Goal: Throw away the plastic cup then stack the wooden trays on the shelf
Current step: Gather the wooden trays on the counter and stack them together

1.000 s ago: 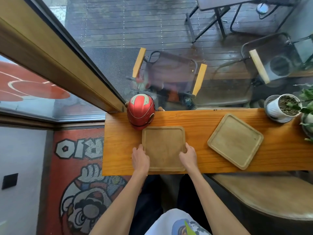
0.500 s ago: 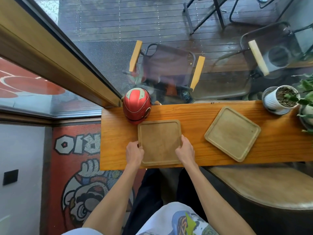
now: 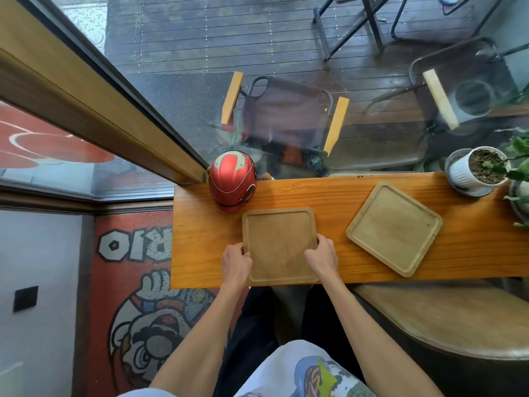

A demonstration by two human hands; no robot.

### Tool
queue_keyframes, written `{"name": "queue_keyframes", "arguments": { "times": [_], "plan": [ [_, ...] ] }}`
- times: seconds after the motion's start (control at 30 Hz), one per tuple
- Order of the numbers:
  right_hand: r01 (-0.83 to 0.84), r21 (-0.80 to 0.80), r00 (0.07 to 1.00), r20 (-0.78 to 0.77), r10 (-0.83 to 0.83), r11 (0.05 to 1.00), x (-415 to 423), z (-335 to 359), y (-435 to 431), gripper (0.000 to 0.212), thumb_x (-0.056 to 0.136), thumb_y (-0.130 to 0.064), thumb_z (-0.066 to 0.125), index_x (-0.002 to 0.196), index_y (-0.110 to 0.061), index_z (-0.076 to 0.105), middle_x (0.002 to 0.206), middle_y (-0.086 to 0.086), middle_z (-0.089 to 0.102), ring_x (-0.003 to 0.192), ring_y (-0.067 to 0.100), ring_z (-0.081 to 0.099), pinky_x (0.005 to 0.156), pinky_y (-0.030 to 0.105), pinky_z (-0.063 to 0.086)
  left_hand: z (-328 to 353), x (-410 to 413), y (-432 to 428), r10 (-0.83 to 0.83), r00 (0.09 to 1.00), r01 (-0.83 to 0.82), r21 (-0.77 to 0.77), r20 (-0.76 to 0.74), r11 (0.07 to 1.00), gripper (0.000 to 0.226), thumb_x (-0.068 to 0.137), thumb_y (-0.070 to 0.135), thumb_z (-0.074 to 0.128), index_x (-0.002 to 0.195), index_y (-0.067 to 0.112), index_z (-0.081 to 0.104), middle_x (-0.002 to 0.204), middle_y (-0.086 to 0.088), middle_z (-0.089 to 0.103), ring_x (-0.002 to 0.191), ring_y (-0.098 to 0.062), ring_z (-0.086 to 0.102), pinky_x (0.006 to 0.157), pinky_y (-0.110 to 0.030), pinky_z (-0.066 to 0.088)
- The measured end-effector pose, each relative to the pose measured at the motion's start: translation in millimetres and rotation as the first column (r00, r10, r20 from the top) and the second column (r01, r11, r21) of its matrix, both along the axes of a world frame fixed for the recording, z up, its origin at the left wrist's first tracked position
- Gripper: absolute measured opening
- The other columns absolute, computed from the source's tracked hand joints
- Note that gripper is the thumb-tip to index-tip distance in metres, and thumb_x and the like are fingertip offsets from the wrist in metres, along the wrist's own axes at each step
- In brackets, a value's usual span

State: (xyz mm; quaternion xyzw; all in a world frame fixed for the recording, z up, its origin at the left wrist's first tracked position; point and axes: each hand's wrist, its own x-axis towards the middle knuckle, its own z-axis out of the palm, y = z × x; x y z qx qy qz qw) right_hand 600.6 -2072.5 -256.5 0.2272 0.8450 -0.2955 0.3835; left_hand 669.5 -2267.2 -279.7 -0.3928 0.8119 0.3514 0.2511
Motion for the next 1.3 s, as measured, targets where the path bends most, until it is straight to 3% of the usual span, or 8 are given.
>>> {"name": "queue_keyframes", "arguments": {
  "times": [0.13, 0.53, 0.8, 0.87, 0.93, 1.07, 1.2, 1.3],
  "plan": [
    [0.042, 0.03, 0.999, -0.001, -0.042, 0.999, 3.5, -1.6, 24.9, 0.064, 0.086, -0.012, 0.056, 0.147, -0.013, 0.038, 0.146, 0.009, 0.043, 0.131, 0.03, 0.046, 0.105, 0.041, 0.041, -0.8, 4.2, 22.9, -0.031, 1.0, 0.031, 0.029, 0.002, 0.999, 0.036, 0.093, 0.007, 0.055, 0.128, 0.0, 0.06, 0.125, -0.017, 0.058, 0.115, -0.033, 0.057, 0.09, -0.035, 0.046],
    [0.049, -0.004, 0.999, -0.02, -0.05, 0.999, 6.4, -11.0, 41.9, 0.069, 0.088, -0.01, 0.052, 0.154, -0.016, 0.031, 0.154, 0.006, 0.035, 0.138, 0.027, 0.039, 0.112, 0.043, 0.038, 4.4, -6.6, 34.5, -0.037, 0.999, 0.037, 0.019, -0.005, 0.999, 0.046, 0.095, 0.011, 0.057, 0.14, 0.007, 0.051, 0.133, -0.013, 0.054, 0.122, -0.029, 0.054, 0.1, -0.039, 0.046],
    [0.011, -0.085, 1.0, 0.01, -0.01, 0.996, -4.0, -0.4, 72.1, 0.06, 0.096, -0.025, 0.056, 0.152, -0.018, 0.035, 0.146, 0.006, 0.048, 0.133, 0.025, 0.047, 0.11, 0.042, 0.041, 21.0, -30.6, 58.9, -0.069, 0.993, 0.078, -0.083, 0.097, 0.994, 0.062, 0.096, 0.015, 0.053, 0.15, 0.005, 0.025, 0.147, -0.017, 0.035, 0.131, -0.035, 0.041, 0.102, -0.044, 0.041],
    [0.095, -0.047, 0.99, -0.102, -0.099, 0.994, -16.8, 7.0, 101.1, 0.05, 0.098, -0.026, 0.055, 0.146, -0.015, 0.045, 0.134, 0.005, 0.059, 0.123, 0.023, 0.055, 0.103, 0.037, 0.045, 25.7, -49.7, 79.4, -0.167, 0.985, 0.151, -0.25, -0.043, 0.956, 0.069, 0.093, 0.013, 0.056, 0.152, 0.006, 0.02, 0.15, -0.017, 0.031, 0.136, -0.036, 0.035, 0.107, -0.046, 0.037],
    [0.223, 0.007, 0.951, -0.223, -0.216, 0.975, -32.0, 11.7, 144.5, 0.043, 0.1, -0.023, 0.053, 0.141, -0.013, 0.052, 0.13, 0.008, 0.063, 0.119, 0.026, 0.058, 0.099, 0.037, 0.045, 26.4, -72.4, 108.2, -0.379, 0.896, 0.282, -0.364, -0.23, 0.888, 0.059, 0.09, 0.006, 0.055, 0.146, 0.005, 0.036, 0.143, -0.017, 0.043, 0.135, -0.034, 0.037, 0.112, -0.046, 0.034],
    [0.464, 0.069, 0.871, -0.216, -0.441, 0.883, -56.1, 3.7, 237.3, 0.048, 0.1, -0.027, 0.05, 0.145, -0.012, 0.046, 0.14, 0.012, 0.055, 0.128, 0.032, 0.051, 0.106, 0.045, 0.043, 37.4, -133.9, 186.8, -0.418, 0.824, 0.393, -0.147, -0.381, 0.908, 0.038, 0.096, 0.009, 0.048, 0.134, 0.008, 0.054, 0.129, -0.009, 0.06, 0.123, -0.025, 0.051, 0.104, -0.04, 0.045],
    [0.52, 0.083, 0.852, 0.012, -0.523, 0.85, -58.8, -14.5, 276.8, 0.069, 0.098, -0.043, 0.052, 0.156, -0.018, 0.024, 0.162, 0.01, 0.026, 0.146, 0.033, 0.028, 0.117, 0.049, 0.03, 22.5, -170.3, 255.5, -0.426, 0.886, 0.443, 0.061, -0.184, 0.894, 0.043, 0.099, 0.016, 0.043, 0.14, 0.007, 0.043, 0.137, -0.015, 0.05, 0.127, -0.034, 0.045, 0.103, -0.046, 0.04],
    [0.52, 0.007, 0.85, 0.092, -0.519, 0.854, -57.1, -19.9, 278.5, 0.069, 0.1, -0.036, 0.051, 0.158, -0.02, 0.018, 0.165, 0.011, 0.006, 0.149, 0.034, 0.019, 0.117, 0.045, 0.025, 12.4, -175.3, 285.8, -0.479, 0.877, 0.479, 0.065, -0.016, 0.875, 0.05, 0.095, 0.019, 0.05, 0.143, 0.012, 0.034, 0.145, -0.015, 0.034, 0.132, -0.037, 0.033, 0.105, -0.054, 0.035]
  ]
}}
